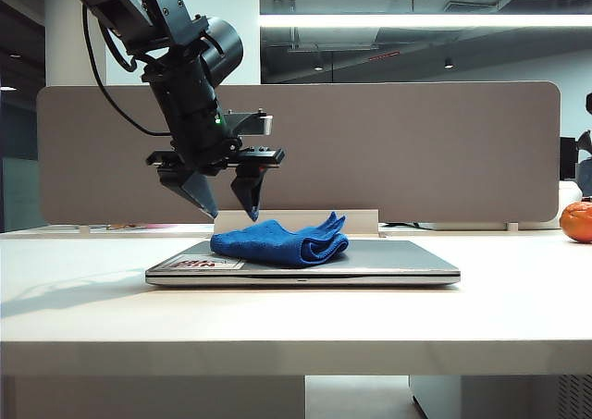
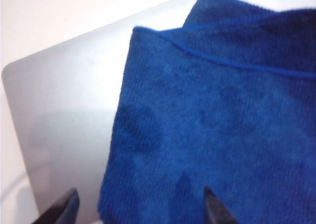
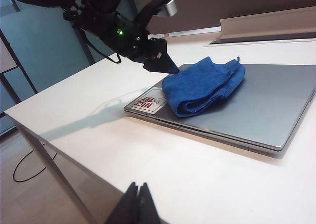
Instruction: Pick up the blue rag and put it over the laptop.
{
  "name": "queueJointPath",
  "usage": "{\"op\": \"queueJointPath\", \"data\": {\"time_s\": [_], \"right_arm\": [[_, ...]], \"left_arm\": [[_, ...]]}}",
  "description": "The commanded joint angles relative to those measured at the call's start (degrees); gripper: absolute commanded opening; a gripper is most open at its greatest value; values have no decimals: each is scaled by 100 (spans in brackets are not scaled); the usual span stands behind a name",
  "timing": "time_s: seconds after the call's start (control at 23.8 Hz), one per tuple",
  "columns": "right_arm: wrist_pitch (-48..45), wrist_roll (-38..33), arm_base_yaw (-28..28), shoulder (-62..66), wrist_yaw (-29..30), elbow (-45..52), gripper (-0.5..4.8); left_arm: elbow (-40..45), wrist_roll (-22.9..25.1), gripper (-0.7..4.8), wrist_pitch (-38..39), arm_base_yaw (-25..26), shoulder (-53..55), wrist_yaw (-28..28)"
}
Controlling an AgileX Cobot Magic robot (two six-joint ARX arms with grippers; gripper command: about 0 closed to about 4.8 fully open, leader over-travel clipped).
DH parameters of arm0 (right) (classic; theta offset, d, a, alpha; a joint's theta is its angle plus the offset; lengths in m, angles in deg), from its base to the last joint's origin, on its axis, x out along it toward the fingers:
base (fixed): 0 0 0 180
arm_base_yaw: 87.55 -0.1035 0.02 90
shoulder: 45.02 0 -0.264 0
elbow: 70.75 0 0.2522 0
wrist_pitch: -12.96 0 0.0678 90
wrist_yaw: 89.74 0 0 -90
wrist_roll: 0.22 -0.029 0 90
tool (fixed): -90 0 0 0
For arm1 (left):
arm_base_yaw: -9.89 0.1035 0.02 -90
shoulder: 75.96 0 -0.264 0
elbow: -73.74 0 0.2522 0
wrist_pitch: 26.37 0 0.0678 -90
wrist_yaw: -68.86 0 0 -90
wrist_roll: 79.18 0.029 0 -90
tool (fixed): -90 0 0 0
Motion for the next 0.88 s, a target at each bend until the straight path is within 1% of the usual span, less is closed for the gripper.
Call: {"op": "queueJointPath", "data": {"time_s": [0.04, 0.08, 0.13, 0.17, 0.21, 0.25, 0.34, 0.5, 0.63, 0.67, 0.84, 0.88], "right_arm": [[-55, 7, -2, -13, -11, 24, -5], [-55, 7, -2, -13, -11, 24, -5], [-55, 7, -2, -13, -11, 24, -5], [-55, 7, -2, -13, -11, 24, -5], [-55, 7, -2, -13, -13, 24, -5], [-55, 7, -2, -13, -11, 24, -5], [-55, 7, -2, -13, -11, 24, -5], [-55, 7, -2, -13, -13, 24, -5], [-55, 28, -2, -13, -13, 24, -5], [-55, 28, 0, -13, -13, 24, -5], [-55, 46, 0, -13, -15, 24, -5], [-55, 46, 0, -13, -17, 24, -5]], "left_arm": [[-37, 92, 309, 299, 11, -236, -614], [-37, 94, 308, 350, 11, -319, -772], [-37, 116, 290, 385, 13, -424, -898], [-37, 208, 231, 389, 26, -518, -942], [-37, 254, 188, 398, 37, -573, -944], [-37, 256, 62, 442, 48, -739, -990], [-35, 256, -5, 551, 57, -931, -997], [-33, 221, -6, 839, 188, -1228, -966], [-9, -87, -6, 1080, 404, -1399, -682], [92, -179, -6, 1067, 592, -1539, -452], [514, -46, -6, 1021, 763, -2006, -306], [804, -44, -6, 876, 763, -2258, -306]]}}
